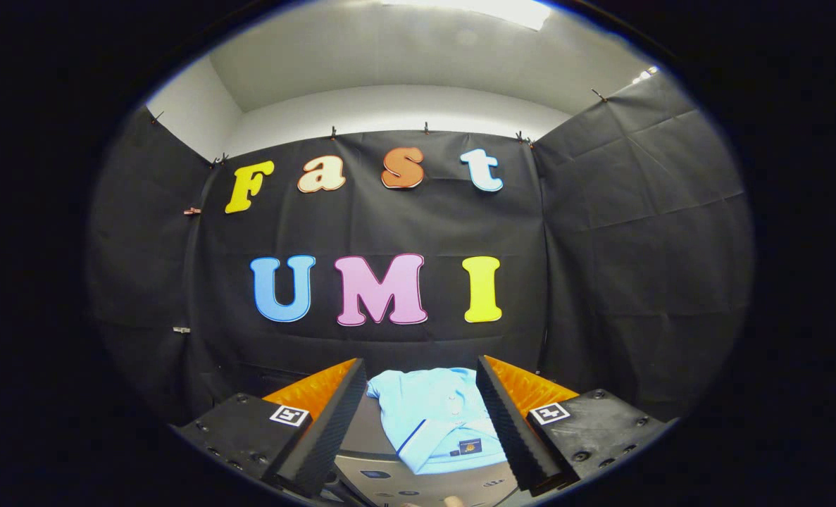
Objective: Put the clothes into the washing machine and then close the washing machine lid.
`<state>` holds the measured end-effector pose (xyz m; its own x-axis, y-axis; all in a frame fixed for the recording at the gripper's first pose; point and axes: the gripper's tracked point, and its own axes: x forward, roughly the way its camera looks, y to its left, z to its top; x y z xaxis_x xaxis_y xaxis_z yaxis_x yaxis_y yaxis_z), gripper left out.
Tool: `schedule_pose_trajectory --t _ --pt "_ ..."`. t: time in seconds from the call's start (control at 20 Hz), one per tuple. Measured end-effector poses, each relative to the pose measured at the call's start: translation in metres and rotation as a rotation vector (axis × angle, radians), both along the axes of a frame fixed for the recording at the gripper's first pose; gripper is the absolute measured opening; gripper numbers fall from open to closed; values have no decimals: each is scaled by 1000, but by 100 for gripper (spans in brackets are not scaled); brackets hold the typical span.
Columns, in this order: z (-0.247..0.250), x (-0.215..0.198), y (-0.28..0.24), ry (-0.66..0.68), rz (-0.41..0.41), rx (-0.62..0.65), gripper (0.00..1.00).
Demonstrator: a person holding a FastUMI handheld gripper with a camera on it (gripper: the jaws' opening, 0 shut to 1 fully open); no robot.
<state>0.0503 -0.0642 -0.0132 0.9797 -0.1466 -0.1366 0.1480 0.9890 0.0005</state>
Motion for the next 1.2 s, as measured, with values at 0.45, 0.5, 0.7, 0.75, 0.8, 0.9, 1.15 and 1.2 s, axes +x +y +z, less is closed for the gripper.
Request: schedule_pose_trajectory --t 0.45,0.5,0.7,0.75,0.8,0.9,1.15,1.2 --pt "-30 87 -38 138 -4 38 98" --pt "-34 98 -45 156 -11 37 98" --pt "-57 142 -58 239 -5 56 98" --pt "-67 152 -60 271 -2 58 98" --pt "-78 161 -61 305 2 59 98" --pt "-104 175 -64 379 13 60 98" --pt "-158 197 -72 522 8 57 98" --pt "-165 201 -74 540 4 59 99"
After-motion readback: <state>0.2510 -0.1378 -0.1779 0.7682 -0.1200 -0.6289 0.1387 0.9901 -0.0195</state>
